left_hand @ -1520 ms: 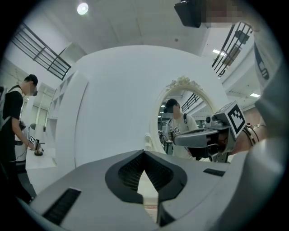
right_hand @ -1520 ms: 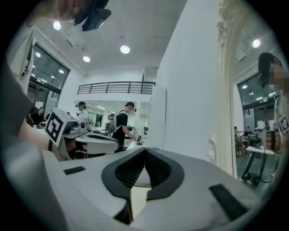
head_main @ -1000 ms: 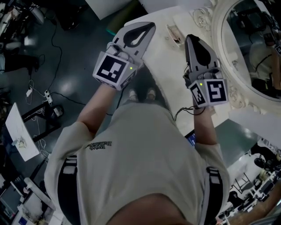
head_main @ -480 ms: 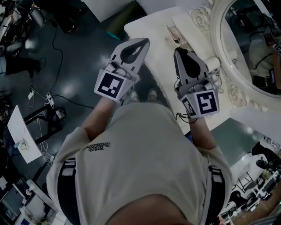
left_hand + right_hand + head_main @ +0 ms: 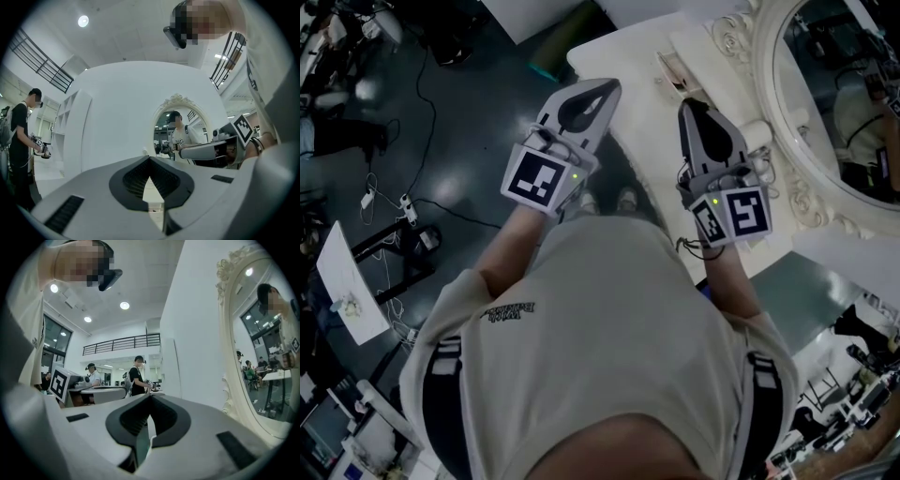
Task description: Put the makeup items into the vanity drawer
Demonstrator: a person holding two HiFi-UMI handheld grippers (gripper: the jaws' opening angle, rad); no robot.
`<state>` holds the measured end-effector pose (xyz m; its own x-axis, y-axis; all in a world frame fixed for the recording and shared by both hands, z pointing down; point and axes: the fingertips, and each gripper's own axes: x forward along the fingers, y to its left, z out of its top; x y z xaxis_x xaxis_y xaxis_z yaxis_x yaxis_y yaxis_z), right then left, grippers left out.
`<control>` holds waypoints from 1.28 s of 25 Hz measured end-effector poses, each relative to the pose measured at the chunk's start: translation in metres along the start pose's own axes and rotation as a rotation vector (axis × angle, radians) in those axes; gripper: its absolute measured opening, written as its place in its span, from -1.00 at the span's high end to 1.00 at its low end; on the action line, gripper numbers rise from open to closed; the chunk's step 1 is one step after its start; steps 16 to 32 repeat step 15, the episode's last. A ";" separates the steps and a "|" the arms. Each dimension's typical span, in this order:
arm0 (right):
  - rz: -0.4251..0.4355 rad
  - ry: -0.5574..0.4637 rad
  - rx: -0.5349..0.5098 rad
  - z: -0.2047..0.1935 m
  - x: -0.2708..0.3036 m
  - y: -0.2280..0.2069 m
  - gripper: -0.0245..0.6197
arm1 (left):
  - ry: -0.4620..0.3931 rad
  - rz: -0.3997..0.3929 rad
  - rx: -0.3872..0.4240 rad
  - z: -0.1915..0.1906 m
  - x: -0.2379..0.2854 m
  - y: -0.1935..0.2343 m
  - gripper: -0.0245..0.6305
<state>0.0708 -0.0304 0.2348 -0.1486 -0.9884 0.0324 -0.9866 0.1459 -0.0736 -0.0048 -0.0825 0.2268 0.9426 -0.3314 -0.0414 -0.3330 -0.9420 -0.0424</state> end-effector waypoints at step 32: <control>0.038 0.001 -0.061 0.003 0.011 0.012 0.91 | 0.031 0.008 -0.010 -0.006 0.005 0.004 0.89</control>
